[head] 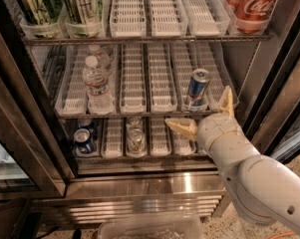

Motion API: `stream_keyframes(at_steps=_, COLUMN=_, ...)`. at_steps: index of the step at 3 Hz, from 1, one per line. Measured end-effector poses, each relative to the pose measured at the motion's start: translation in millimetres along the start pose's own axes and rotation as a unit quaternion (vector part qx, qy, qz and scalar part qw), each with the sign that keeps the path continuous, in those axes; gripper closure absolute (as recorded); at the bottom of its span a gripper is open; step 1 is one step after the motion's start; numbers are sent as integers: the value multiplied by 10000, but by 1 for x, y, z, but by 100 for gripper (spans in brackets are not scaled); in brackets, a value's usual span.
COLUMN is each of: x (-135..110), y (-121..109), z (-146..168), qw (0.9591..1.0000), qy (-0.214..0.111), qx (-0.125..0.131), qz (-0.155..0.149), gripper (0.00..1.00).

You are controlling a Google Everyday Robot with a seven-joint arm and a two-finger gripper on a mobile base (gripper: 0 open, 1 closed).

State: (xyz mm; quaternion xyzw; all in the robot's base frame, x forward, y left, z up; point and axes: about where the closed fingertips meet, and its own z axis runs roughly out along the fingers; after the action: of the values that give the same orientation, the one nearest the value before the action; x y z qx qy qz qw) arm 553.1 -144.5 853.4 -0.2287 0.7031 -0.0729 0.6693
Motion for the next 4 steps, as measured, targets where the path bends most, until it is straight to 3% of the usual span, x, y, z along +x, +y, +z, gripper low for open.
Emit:
stream_keyframes(at_steps=2, x=1, y=6, z=4, qw=9997, qy=97, qx=224, qz=-95, gripper=0)
stream_keyframes(at_steps=4, x=4, y=4, z=14, qw=9989, qy=131, qx=431, qz=-155, gripper=8)
